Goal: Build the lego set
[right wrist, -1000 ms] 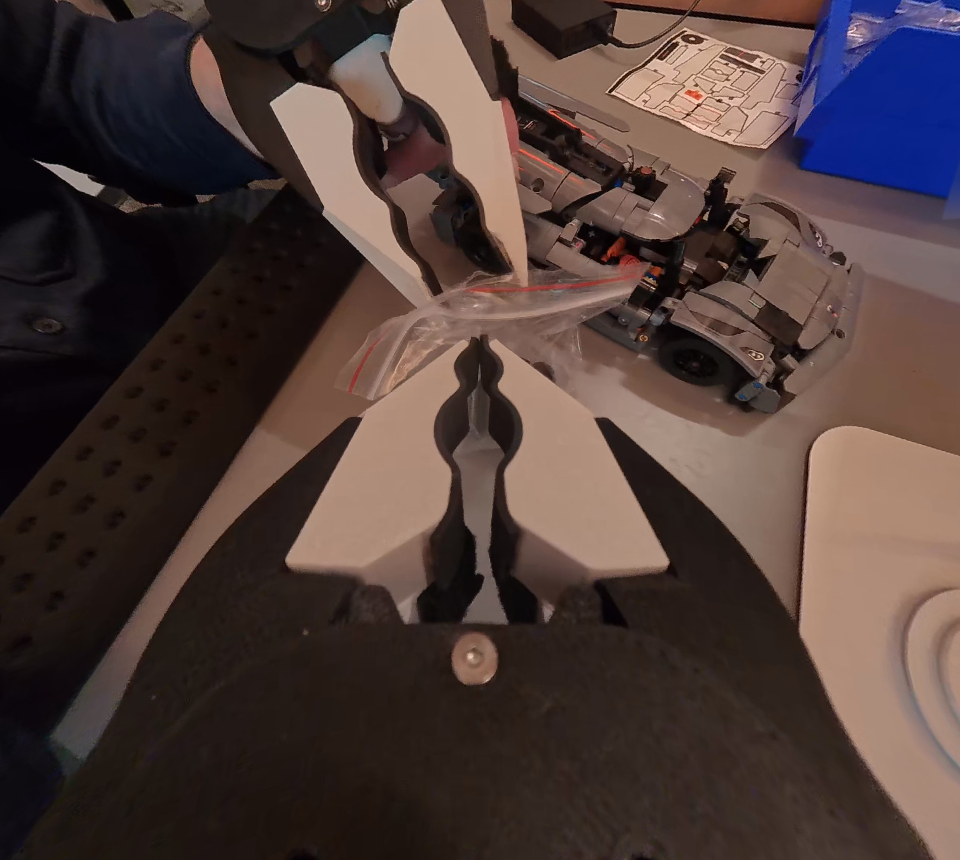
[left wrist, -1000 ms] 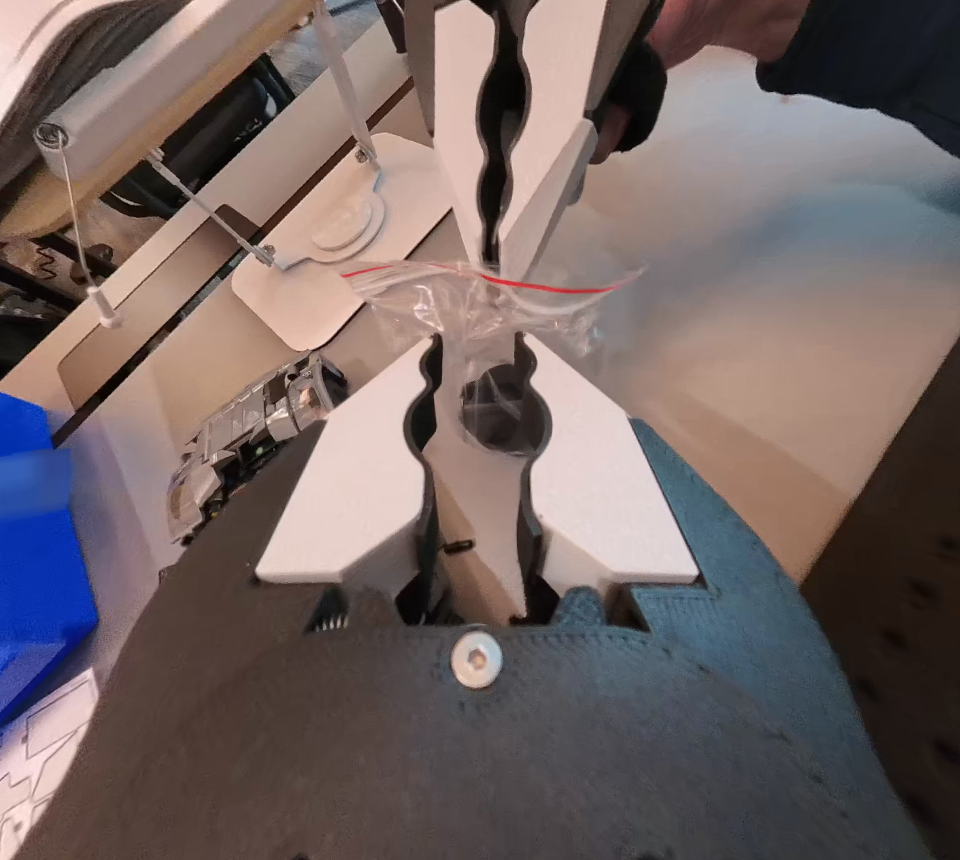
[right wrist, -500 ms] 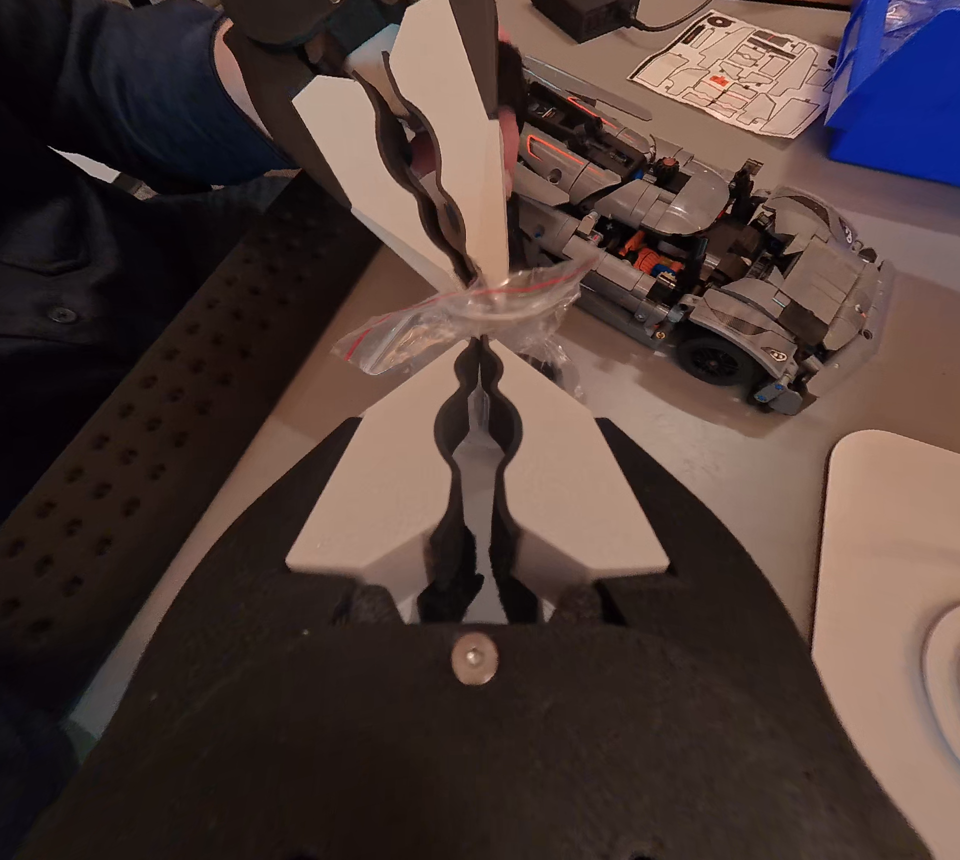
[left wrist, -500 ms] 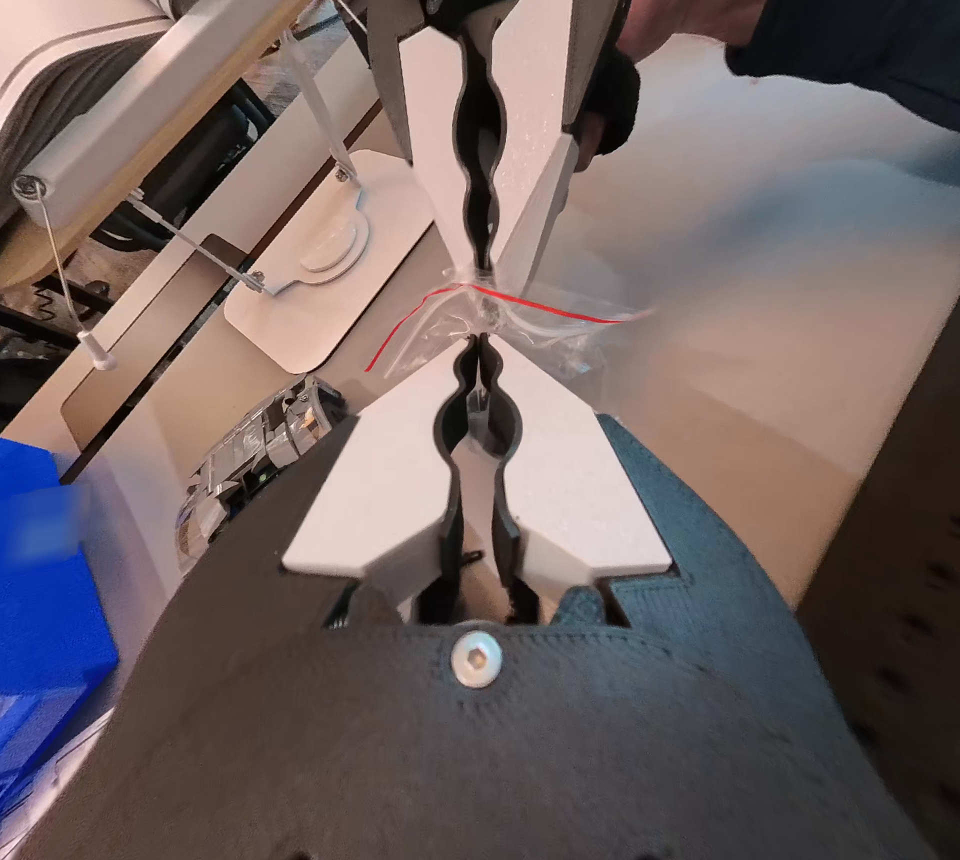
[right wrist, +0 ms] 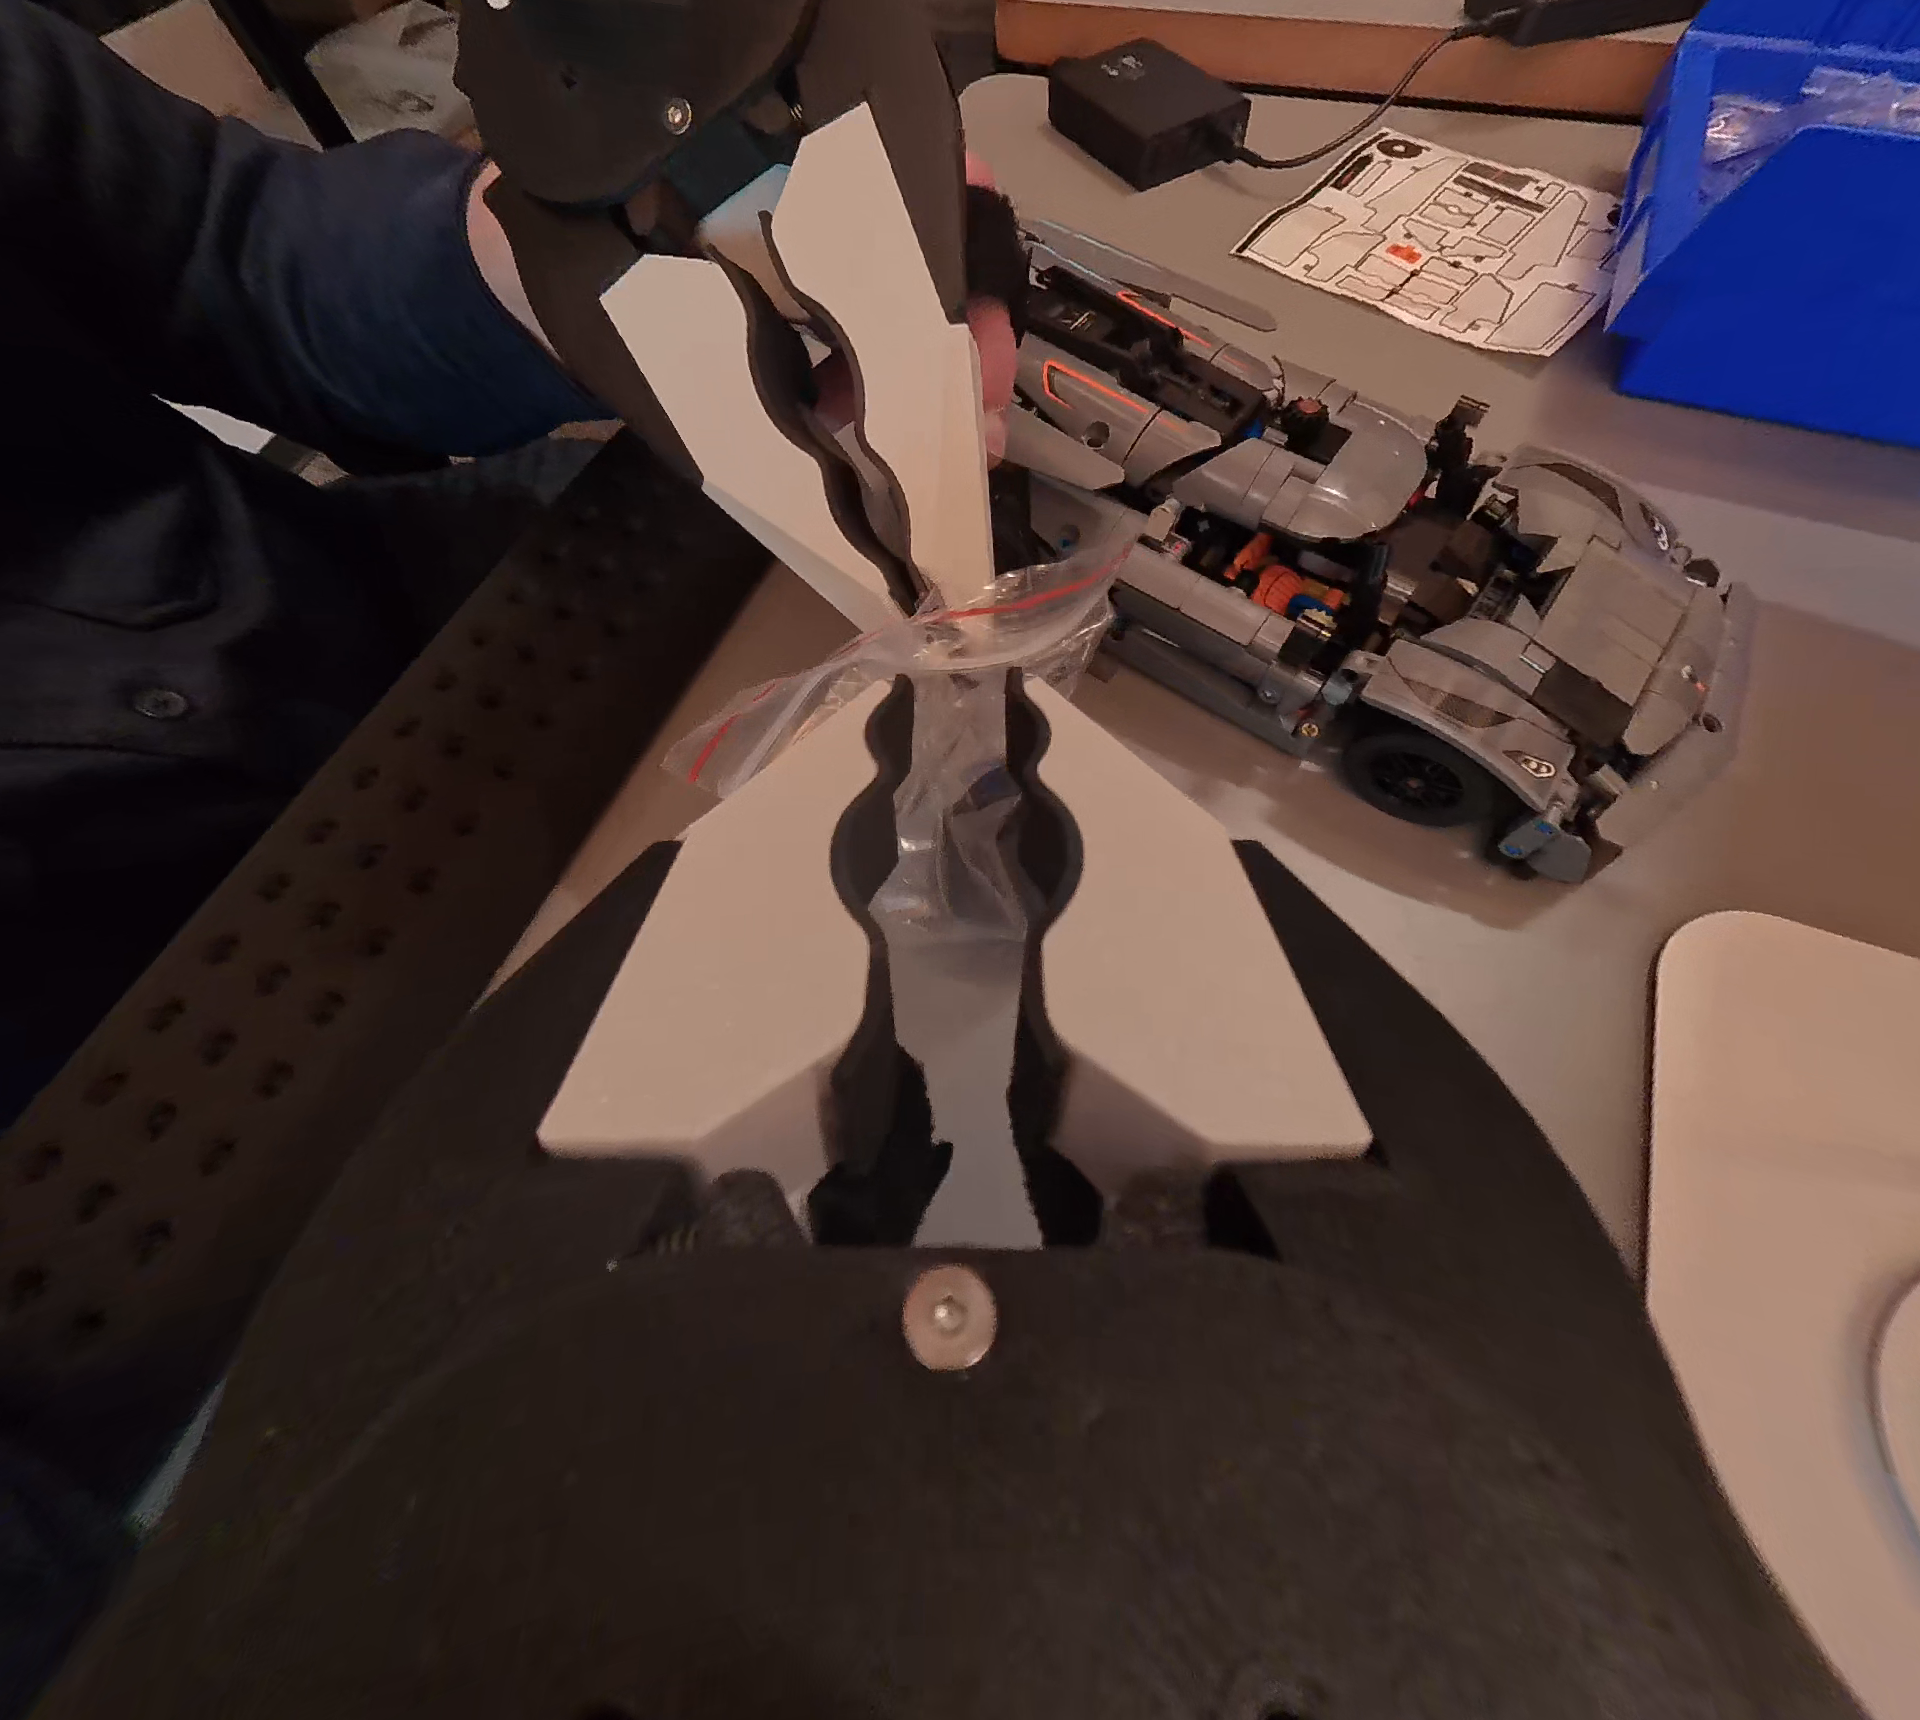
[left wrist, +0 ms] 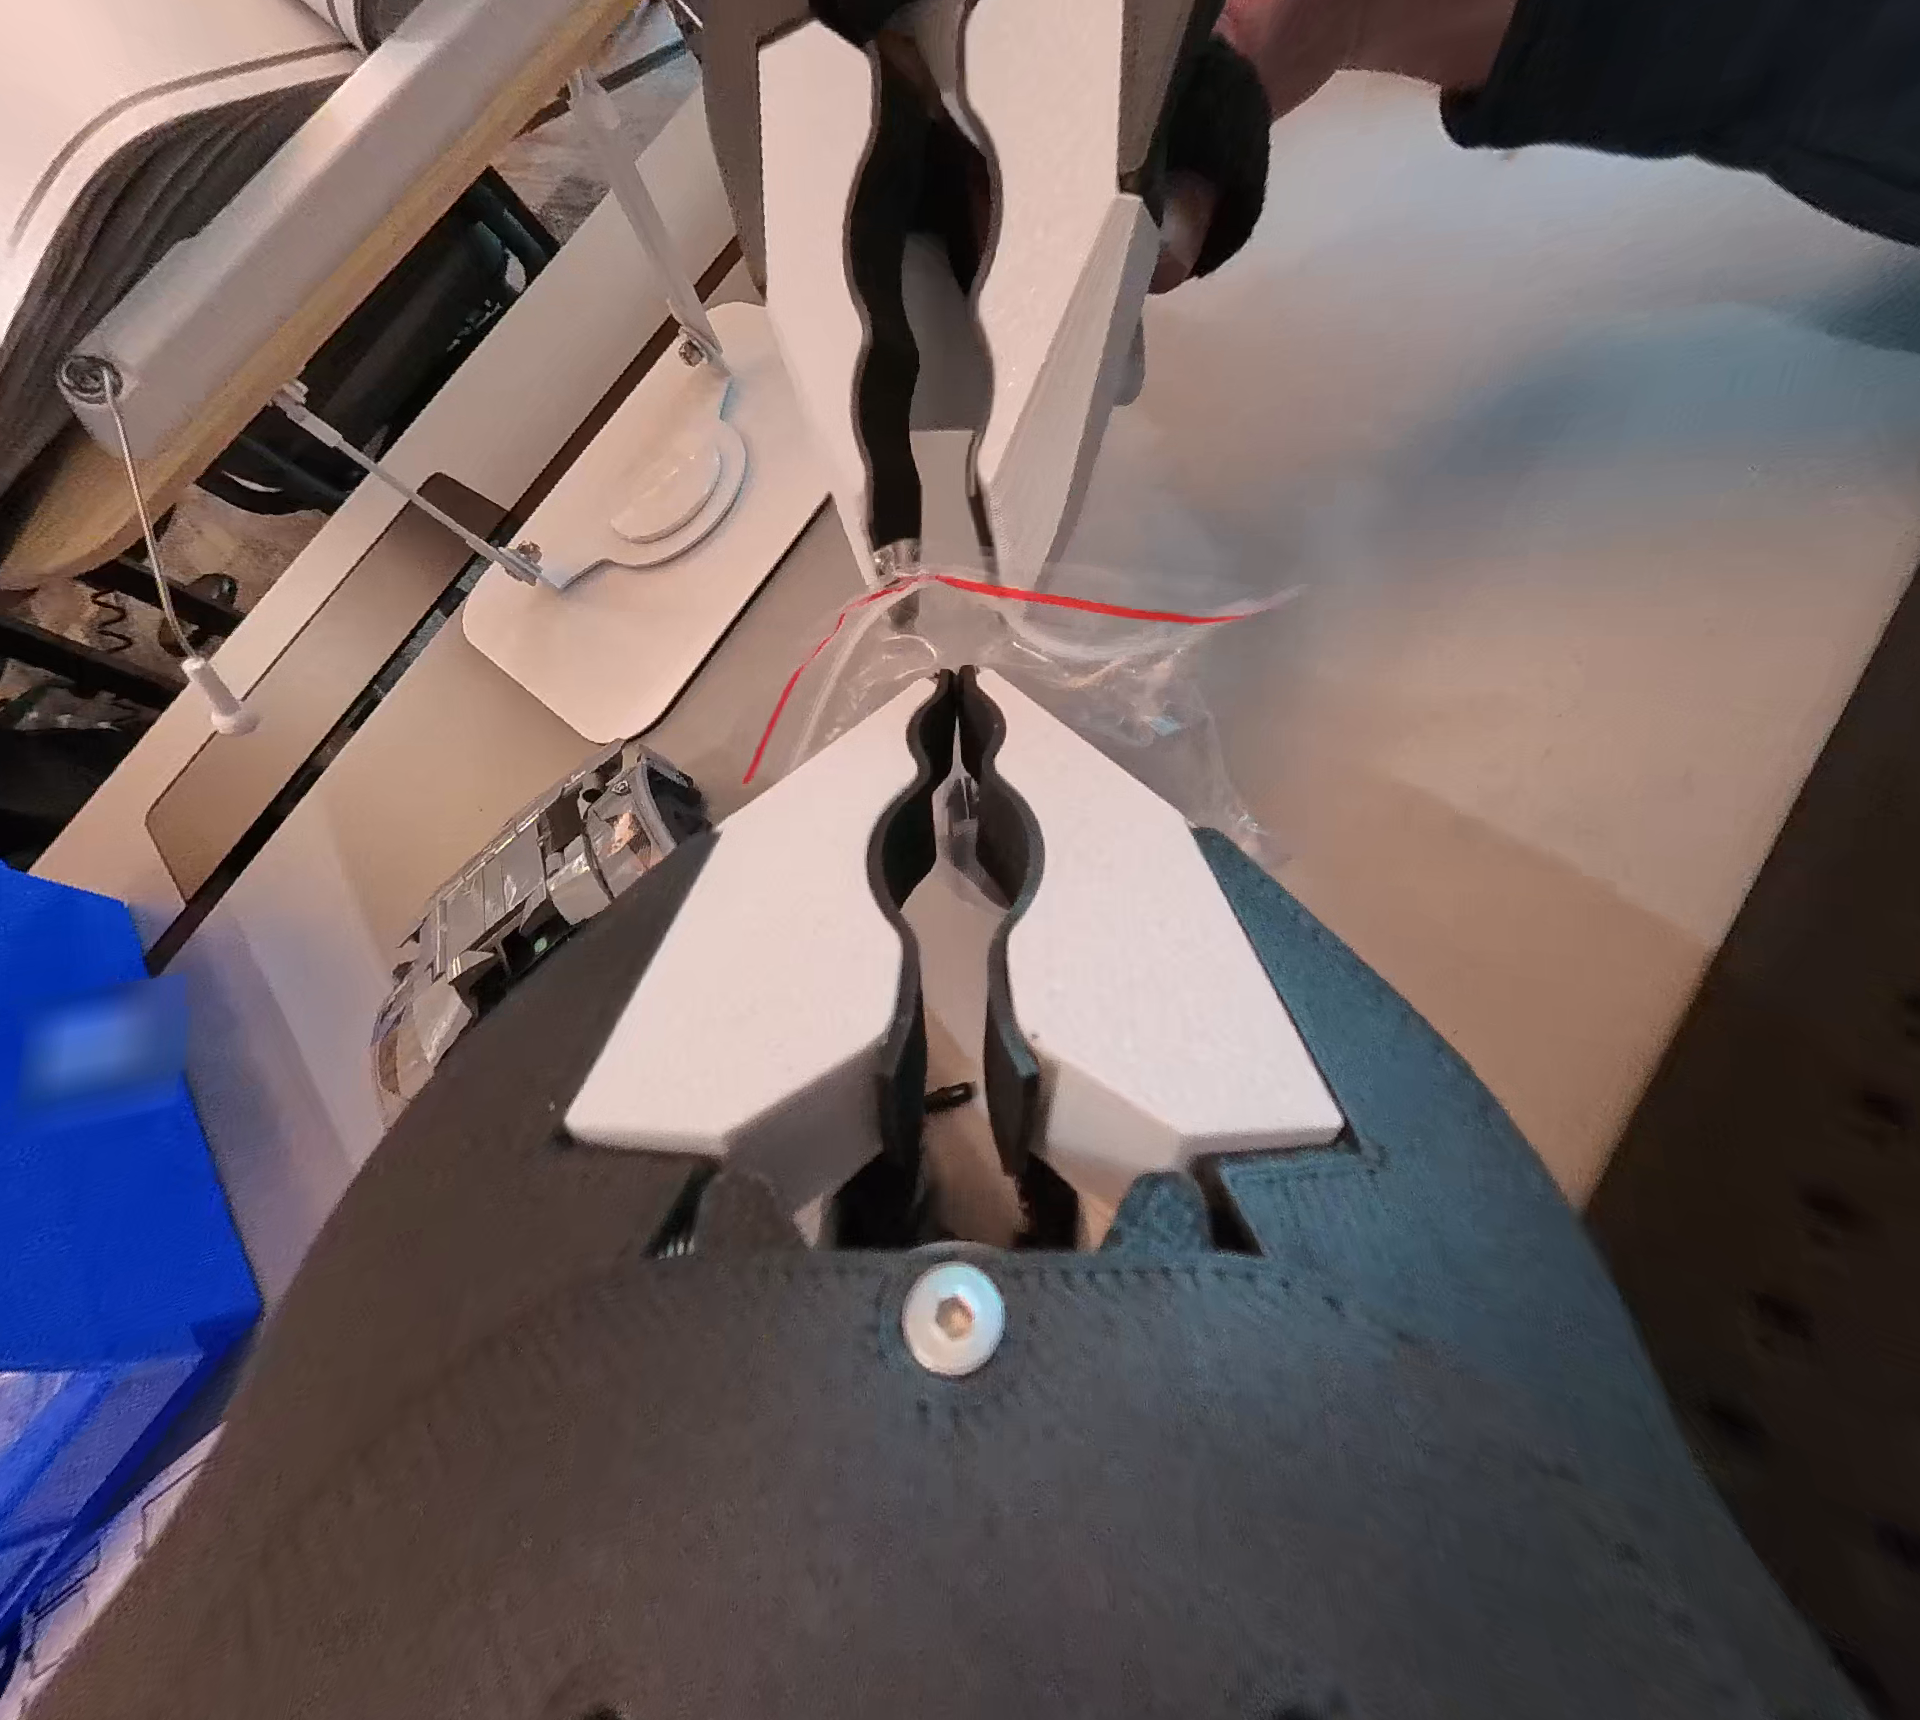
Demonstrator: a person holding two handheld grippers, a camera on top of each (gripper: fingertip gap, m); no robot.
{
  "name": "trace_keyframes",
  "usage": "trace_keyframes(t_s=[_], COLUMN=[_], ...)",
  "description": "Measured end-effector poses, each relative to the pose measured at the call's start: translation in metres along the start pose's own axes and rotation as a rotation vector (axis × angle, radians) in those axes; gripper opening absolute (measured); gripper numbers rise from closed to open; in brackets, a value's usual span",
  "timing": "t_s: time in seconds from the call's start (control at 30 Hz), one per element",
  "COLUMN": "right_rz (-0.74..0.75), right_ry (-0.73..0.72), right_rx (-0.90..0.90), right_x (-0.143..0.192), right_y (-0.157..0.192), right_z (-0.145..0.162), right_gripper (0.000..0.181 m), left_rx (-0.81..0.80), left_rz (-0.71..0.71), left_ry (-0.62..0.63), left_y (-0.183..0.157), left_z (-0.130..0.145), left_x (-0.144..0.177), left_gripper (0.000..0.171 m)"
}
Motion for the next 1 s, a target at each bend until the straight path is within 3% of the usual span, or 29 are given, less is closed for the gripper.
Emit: trace_keyframes(t_s=[0.13, 0.5, 0.73, 1.0], right_rz=[-0.003, -0.01, -0.015, -0.011], right_ry=[-0.004, -0.002, 0.015, 0.008], right_rx=[0.01, 0.027, 0.04, 0.04], right_x=[0.0011, 0.0031, 0.0015, 0.0038], right_y=[-0.0003, 0.0025, 0.0044, 0.0038], right_z=[0.0001, -0.0006, -0.0011, 0.0008], right_gripper=[0.0, 0.0, 0.0, 0.0], left_rx=[-0.001, 0.051, 0.048, 0.018], left_rz=[0.006, 0.014, 0.032, -0.008], left_ry=[0.006, -0.041, -0.049, -0.025], left_y=[0.0001, -0.0003, -0.0021, -0.0008], left_z=[-0.0016, -0.005, -0.0041, -0.0038], left_x=[0.001, 0.0026, -0.0008, 0.0036], left_gripper=[0.0, 0.013, 0.0, 0.0])
Point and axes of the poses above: each gripper's, where its closed fingertips meet, x back along the fingers, z out of its underside, y = z × x across the jaws, the point moved 10 cm from there along x, back along the fingers
